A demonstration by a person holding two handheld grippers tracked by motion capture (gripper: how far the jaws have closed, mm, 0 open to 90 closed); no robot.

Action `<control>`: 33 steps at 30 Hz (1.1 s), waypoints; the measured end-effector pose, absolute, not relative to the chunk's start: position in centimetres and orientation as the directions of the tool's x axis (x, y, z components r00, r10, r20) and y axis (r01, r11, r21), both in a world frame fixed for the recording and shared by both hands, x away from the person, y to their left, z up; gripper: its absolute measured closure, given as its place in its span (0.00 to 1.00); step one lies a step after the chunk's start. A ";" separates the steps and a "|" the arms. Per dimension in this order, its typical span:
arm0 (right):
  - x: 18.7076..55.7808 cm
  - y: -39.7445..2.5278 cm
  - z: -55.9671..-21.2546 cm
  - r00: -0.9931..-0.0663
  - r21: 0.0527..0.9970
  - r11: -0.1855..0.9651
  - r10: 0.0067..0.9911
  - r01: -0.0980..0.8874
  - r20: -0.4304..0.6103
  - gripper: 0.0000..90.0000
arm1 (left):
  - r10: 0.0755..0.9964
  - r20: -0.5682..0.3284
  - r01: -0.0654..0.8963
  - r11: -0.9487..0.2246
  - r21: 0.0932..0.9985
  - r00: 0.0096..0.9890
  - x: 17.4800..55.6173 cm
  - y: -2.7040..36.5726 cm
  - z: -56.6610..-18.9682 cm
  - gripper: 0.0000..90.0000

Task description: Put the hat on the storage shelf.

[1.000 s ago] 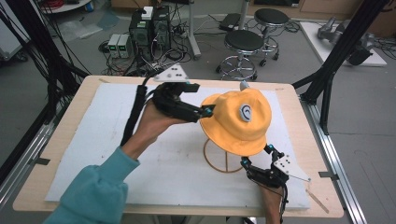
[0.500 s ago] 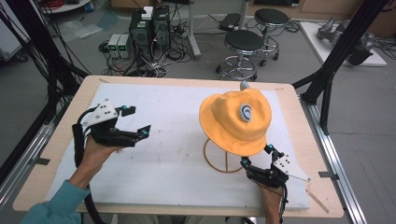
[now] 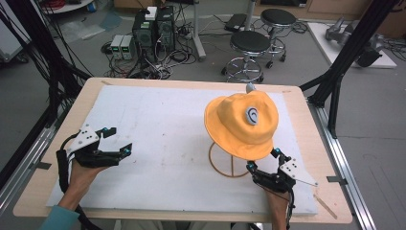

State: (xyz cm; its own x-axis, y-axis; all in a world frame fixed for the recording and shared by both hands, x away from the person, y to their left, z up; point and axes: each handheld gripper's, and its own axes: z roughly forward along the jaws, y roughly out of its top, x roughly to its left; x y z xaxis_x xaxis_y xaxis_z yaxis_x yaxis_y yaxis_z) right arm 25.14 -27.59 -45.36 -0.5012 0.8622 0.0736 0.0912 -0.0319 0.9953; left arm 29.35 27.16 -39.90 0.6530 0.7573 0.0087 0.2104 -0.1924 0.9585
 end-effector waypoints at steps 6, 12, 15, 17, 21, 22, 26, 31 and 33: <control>25.1 -27.6 -45.4 -0.501 0.995 -0.029 0.862 0.091 0.071 0.13 | 0.751 0.014 0.197 -0.192 0.962 0.660 29.4 27.6 -40.4 0.16; 25.1 -27.6 -45.4 -0.499 0.996 -0.031 0.864 0.081 0.067 0.13 | 0.760 0.019 0.220 -0.212 0.952 0.649 29.8 27.2 -41.0 0.16; 25.1 -27.6 -45.4 -0.499 0.996 -0.032 0.864 0.081 0.068 0.13 | 0.775 0.040 0.196 -0.209 0.958 0.631 29.8 27.0 -41.5 0.16; 25.0 -27.6 -45.4 -0.500 0.996 -0.035 0.863 0.082 0.072 0.13 | 0.783 0.022 0.204 -0.188 0.961 0.621 29.8 27.1 -42.1 0.16; 25.0 -27.6 -45.4 -0.503 0.996 -0.038 0.861 0.081 0.074 0.13 | 0.780 0.011 0.240 -0.206 0.949 0.626 30.0 26.9 -42.8 0.16; 25.0 -27.6 -45.4 -0.503 0.996 -0.038 0.861 0.081 0.074 0.13 | 0.774 0.013 0.233 -0.207 0.950 0.634 30.0 26.8 -42.8 0.16; 25.0 -27.6 -45.4 -0.502 0.996 -0.037 0.862 0.081 0.073 0.13 | 0.768 0.007 0.214 -0.186 0.959 0.640 30.2 27.0 -43.0 0.16; 25.0 -27.6 -45.4 -0.500 0.996 -0.038 0.863 0.079 0.073 0.13 | 0.784 0.033 0.139 -0.151 0.979 0.620 29.6 27.6 -43.7 0.17; 25.0 -27.6 -45.4 -0.501 0.996 -0.037 0.862 0.079 0.072 0.13 | 0.790 0.003 0.154 -0.123 0.980 0.614 29.4 28.0 -44.5 0.16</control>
State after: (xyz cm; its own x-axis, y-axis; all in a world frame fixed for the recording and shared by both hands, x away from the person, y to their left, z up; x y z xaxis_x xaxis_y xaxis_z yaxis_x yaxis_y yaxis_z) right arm 25.01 -27.64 -45.39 -0.5015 0.8622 0.0716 0.0786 -0.0370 0.9962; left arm 29.39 28.02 -44.46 0.6137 0.7895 0.0028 0.1541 -0.1233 0.9803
